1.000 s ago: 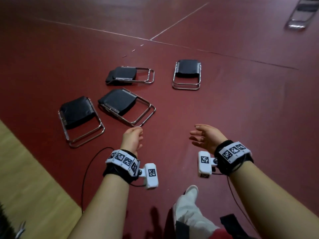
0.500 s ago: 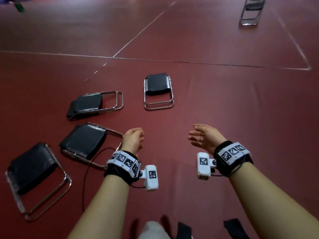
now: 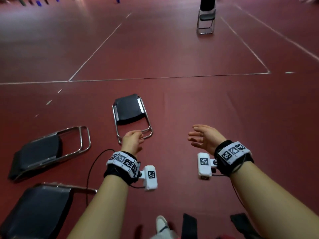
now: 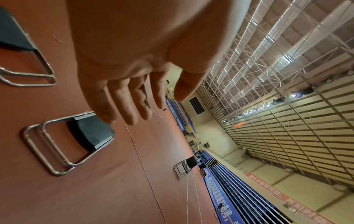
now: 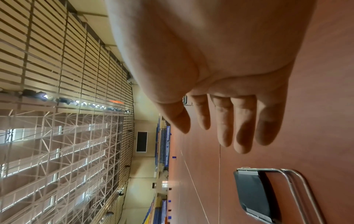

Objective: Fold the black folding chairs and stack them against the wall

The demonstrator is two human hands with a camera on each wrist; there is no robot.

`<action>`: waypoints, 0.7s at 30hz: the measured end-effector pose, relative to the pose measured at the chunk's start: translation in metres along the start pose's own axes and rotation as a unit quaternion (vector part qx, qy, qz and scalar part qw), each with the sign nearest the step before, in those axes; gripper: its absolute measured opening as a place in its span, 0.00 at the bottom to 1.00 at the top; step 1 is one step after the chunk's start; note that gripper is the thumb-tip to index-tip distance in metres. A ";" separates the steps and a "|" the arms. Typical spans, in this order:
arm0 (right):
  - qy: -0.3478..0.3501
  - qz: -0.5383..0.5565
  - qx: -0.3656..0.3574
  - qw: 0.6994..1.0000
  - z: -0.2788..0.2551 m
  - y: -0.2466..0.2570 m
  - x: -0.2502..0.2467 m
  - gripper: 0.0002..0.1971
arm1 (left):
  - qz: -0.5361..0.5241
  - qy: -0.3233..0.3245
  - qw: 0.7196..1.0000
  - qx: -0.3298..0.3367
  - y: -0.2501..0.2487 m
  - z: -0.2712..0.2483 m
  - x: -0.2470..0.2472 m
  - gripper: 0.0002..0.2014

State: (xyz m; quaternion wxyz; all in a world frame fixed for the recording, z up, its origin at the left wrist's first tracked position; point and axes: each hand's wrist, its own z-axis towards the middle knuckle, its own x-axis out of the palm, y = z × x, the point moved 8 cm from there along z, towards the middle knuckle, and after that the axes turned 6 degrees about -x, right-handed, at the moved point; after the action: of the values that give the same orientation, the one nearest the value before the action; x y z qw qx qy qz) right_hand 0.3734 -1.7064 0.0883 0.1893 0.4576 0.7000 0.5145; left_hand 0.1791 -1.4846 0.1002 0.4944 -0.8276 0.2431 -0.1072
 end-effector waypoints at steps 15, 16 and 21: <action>-0.044 0.017 0.016 0.999 0.385 0.136 -0.019 0.08 | 0.012 0.037 0.999 -0.014 -0.176 0.322 0.214 0.09; -0.040 0.014 0.022 0.999 0.414 0.150 -0.021 0.09 | 0.013 0.032 0.999 -0.016 -0.191 0.344 0.230 0.10; -0.006 -0.008 0.026 1.000 0.554 0.231 -0.003 0.08 | -0.020 -0.013 1.000 -0.013 -0.269 0.444 0.277 0.07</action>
State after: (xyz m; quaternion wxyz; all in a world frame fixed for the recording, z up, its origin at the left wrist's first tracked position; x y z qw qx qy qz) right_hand 0.8854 -1.3936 0.0734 0.1857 0.4599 0.7154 0.4921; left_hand 0.6818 -1.1792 0.0997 0.4843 -0.8402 0.2213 -0.1027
